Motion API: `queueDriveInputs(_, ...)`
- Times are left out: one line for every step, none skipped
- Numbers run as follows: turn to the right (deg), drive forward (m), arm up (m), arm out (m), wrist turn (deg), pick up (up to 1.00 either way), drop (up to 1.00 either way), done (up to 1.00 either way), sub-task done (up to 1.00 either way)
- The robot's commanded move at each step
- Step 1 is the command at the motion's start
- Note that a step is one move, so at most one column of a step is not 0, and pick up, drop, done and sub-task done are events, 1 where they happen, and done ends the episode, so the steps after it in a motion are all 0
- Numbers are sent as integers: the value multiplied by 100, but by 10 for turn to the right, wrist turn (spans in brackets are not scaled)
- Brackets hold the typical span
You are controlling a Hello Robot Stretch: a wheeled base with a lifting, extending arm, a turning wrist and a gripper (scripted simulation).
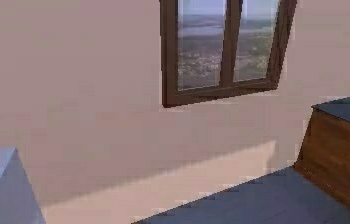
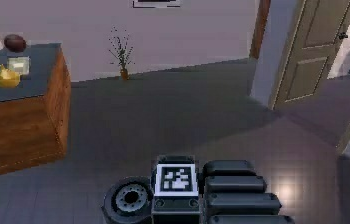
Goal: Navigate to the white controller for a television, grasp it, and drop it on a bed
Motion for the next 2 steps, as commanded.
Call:
queueDriveInputs(-450, 0, 0, 0, 0, 0, 0, 0, 0)
queueDriveInputs(-390, 0, 0, 0, 0, 0, 0, 0, 0)
